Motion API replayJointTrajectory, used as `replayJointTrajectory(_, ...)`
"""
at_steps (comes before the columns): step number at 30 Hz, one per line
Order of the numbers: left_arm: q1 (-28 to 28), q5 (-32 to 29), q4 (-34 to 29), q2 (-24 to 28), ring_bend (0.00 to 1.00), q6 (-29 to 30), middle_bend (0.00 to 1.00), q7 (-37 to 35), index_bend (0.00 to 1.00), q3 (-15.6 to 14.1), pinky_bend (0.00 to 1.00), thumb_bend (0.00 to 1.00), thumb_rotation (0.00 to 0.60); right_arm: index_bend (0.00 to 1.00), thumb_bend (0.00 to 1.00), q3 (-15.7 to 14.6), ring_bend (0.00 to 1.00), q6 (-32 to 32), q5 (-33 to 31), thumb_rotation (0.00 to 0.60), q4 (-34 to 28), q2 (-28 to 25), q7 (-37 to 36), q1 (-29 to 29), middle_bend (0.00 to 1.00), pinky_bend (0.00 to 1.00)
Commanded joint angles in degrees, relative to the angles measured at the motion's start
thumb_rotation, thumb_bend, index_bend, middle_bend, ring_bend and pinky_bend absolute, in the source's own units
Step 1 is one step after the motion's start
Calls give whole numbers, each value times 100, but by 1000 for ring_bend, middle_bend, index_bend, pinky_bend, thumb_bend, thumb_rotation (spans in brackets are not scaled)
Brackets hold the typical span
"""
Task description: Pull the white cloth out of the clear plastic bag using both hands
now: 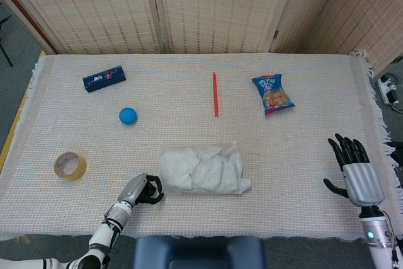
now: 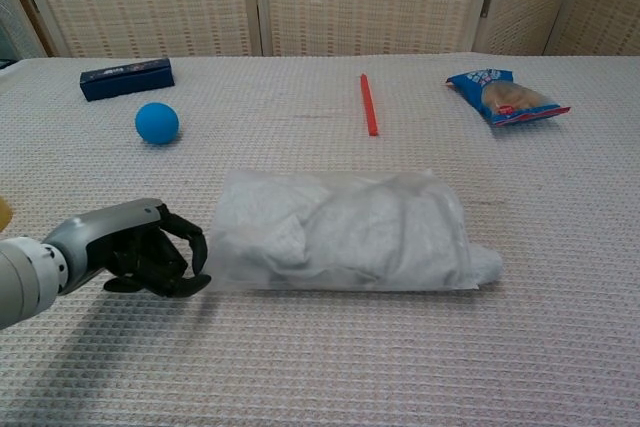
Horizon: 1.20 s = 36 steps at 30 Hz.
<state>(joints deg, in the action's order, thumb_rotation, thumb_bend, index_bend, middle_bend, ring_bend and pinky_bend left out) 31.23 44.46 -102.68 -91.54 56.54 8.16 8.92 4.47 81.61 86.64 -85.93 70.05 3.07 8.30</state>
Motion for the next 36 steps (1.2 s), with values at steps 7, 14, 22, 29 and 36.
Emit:
replayJointTrajectory(7, -35, 113, 52, 107, 1000, -57, 1000, -181, 711, -2, 1000, 878, 600, 249, 270, -112, 0, -1092, 323, 600, 1238, 808, -2170, 818, 0, 0)
replayJointTrajectory(14, -39, 154, 114, 130, 1000, -78, 1000, -286, 711, 16, 1000, 877, 600, 325, 292, -377, 0, -1552, 489, 600, 1505, 1279, -2825, 1099, 0, 0)
replayJointTrajectory(22, -83, 213, 75, 215, 1000, -27, 1000, -341, 710, -9, 1000, 876, 600, 347, 304, -596, 0, -1655, 606, 600, 1577, 1726, -3364, 1206, 0, 0)
replayJointTrajectory(29, -93, 205, 96, 256, 1000, -7, 1000, -395, 710, 27, 1000, 873, 600, 349, 304, -608, 0, -1593, 593, 600, 1493, 2020, -3361, 1248, 0, 0)
replayJointTrajectory(36, -64, 172, 86, 265, 1000, -19, 1000, -383, 711, 46, 1000, 869, 600, 385, 310, -610, 0, -1656, 522, 600, 1473, 2285, -3230, 1314, 0, 0)
